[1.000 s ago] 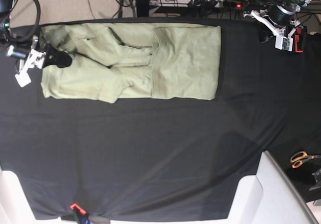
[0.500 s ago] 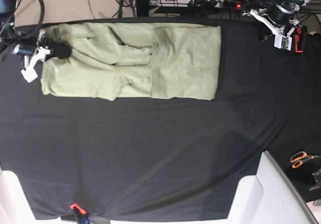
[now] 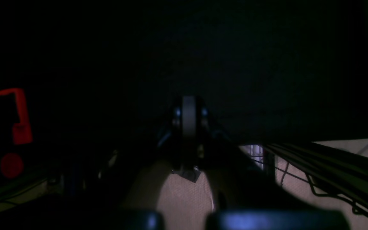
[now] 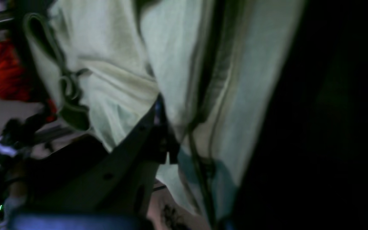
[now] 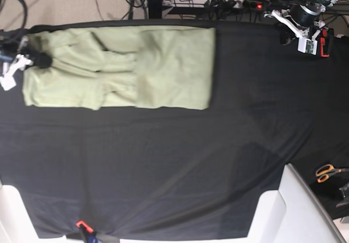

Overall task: Fold the T-shirt properly
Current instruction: 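Grasp the strip's other end with the right gripper and fold it over, then press and smooth the folded stack with the right gripper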

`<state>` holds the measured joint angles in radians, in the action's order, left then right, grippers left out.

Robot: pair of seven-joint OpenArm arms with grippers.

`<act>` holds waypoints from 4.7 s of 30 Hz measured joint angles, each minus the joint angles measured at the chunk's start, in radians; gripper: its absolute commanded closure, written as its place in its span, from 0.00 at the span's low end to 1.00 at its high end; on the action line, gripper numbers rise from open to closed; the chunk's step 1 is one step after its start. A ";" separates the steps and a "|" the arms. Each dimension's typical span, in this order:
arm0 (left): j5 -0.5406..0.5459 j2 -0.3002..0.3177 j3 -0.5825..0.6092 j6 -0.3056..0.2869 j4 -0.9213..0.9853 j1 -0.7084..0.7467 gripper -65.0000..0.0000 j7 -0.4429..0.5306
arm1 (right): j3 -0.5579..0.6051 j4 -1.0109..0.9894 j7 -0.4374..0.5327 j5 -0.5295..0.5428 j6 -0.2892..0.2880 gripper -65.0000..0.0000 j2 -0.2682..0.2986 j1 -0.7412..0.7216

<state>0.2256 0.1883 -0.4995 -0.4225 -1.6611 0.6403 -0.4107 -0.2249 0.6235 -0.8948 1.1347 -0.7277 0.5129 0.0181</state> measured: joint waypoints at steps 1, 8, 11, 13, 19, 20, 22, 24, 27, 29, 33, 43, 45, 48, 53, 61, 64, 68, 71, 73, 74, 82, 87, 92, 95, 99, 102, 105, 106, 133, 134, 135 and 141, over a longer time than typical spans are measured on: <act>0.000 0.000 0.000 0.000 0.000 0.000 1.00 0.000 | 0.000 0.026 0.021 -0.016 0.009 0.99 0.003 0.013; 0.001 0.000 0.000 0.000 0.000 0.000 1.00 0.000 | 0.000 0.398 0.104 -0.066 0.056 0.99 -0.010 0.201; 0.000 -0.001 0.000 0.000 0.000 0.002 1.00 -0.001 | 0.001 0.587 0.135 -0.069 0.179 0.99 -0.032 0.270; 0.000 0.000 0.000 0.000 0.000 0.003 1.00 0.000 | 0.003 0.711 0.143 -0.082 0.252 0.99 -0.041 0.305; 0.000 -0.002 0.000 0.000 0.000 0.003 1.00 0.000 | 0.003 1.015 0.068 -0.332 0.475 0.99 -0.121 0.345; 0.000 -0.002 0.000 0.000 0.000 0.003 1.00 0.000 | 0.003 1.056 0.040 -0.389 0.494 0.99 -0.149 0.348; 0.000 0.000 -0.001 0.000 0.000 0.003 1.00 0.000 | 0.003 1.133 -0.017 -0.528 0.515 0.99 -0.199 0.354; 0.000 0.000 -0.001 0.003 0.000 0.003 1.00 0.000 | 0.027 1.207 -0.072 -0.684 0.517 0.99 -0.232 0.356; 0.000 0.000 0.000 0.003 0.000 0.003 1.00 0.000 | 0.120 1.277 -0.130 -0.903 0.519 0.99 -0.282 0.346; 0.000 0.000 0.000 0.003 0.000 0.003 1.00 0.000 | 0.183 1.295 -0.130 -1.002 0.510 0.99 -0.330 0.348; 0.000 0.000 0.001 0.003 0.000 0.003 1.00 0.000 | 0.297 1.299 -0.138 -1.222 0.513 0.99 -0.412 0.356; 0.000 0.000 0.002 0.002 0.000 0.002 1.00 0.000 | 0.563 1.267 -0.136 -1.744 0.512 0.99 -0.602 0.345; -0.001 0.001 0.002 0.002 0.000 0.002 1.00 0.000 | 0.607 1.237 -0.135 -1.752 0.511 0.99 -0.606 0.332; 0.000 0.000 0.002 0.003 0.000 -0.001 1.00 0.000 | 0.623 1.196 -0.135 -1.751 0.534 0.99 -0.613 0.323; -0.001 0.004 0.026 0.003 0.000 -0.002 1.00 0.000 | 0.687 1.185 -0.155 -1.644 0.587 0.99 -0.614 0.304; 0.000 0.003 0.082 0.002 0.000 -0.003 1.00 0.000 | 0.687 1.184 -0.247 -1.445 0.642 0.99 -0.615 0.253; 0.000 0.003 0.081 0.003 0.000 -0.003 1.00 0.000 | 0.687 1.184 -0.262 -1.349 0.696 0.99 -0.615 0.244; 0.000 0.004 0.082 0.003 0.000 -0.003 1.00 0.000 | 0.688 1.183 -0.261 -1.234 0.740 0.99 -0.613 0.243; 0.000 0.005 0.082 0.003 0.000 -0.003 1.00 0.000 | 0.688 1.178 -0.259 -1.231 0.765 0.99 -0.613 0.231; 0.000 0.005 0.082 0.003 0.000 -0.003 1.00 0.000 | 0.688 1.177 -0.246 -1.231 0.766 0.99 -0.613 0.227; 0.000 0.005 0.082 0.003 0.000 -0.003 1.00 0.000 | 0.688 1.177 -0.230 -1.231 0.766 0.99 -0.613 0.227; 0.000 0.005 0.082 0.003 0.000 -0.003 1.00 0.000 | 0.688 1.101 -0.153 -1.050 0.848 0.99 -0.615 0.225; 0.000 0.005 0.082 0.003 0.000 -0.003 1.00 0.000 | 0.688 1.093 -0.144 -0.965 0.886 0.99 -0.610 0.203; 0.000 0.006 0.082 0.003 0.000 0.000 1.00 0.000 | 0.688 1.093 -0.137 -0.962 0.886 0.99 -0.610 0.195; 0.000 0.006 0.082 0.003 0.000 0.000 1.00 0.000 | 0.688 1.092 -0.132 -0.961 0.886 0.99 -0.610 0.188; 0.000 0.006 0.082 0.003 0.000 -0.001 1.00 0.000 | 0.688 1.091 -0.133 -0.961 0.886 0.99 -0.609 0.185; 0.000 0.006 0.082 0.003 0.000 -0.005 1.00 0.000 | 0.688 1.091 -0.133 -0.958 0.885 0.99 -0.610 0.174; 0.000 0.006 0.082 0.003 0.000 -0.005 1.00 0.000 | 0.688 1.091 -0.133 -0.959 0.865 0.99 -0.609 0.175; 0.000 0.006 0.082 0.003 0.000 -0.005 1.00 0.000 | 0.690 1.091 -0.133 -0.959 0.838 0.99 -0.607 0.176; -0.094 0.009 0.082 0.003 0.047 -0.022 1.00 0.003 | 0.690 1.050 -0.144 -0.959 0.673 0.99 -0.607 0.143; -0.094 0.009 0.082 0.003 0.047 -0.022 1.00 0.003 | 0.690 1.050 -0.144 -0.959 0.673 0.99 -0.607 0.143; -0.094 0.009 0.082 0.003 0.047 -0.022 1.00 0.003 | 0.690 1.050 -0.144 -0.959 0.673 0.99 -0.607 0.143; -0.094 0.008 0.082 0.003 0.047 -0.022 1.00 0.003 | 0.690 1.050 -0.144 -0.959 0.674 0.98 -0.607 0.143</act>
<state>0.1318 0.1967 -0.4179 -0.4198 -1.6142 0.6182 -0.4076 0.4648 1.6733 -1.0389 0.1761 -0.0540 -0.0940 0.1608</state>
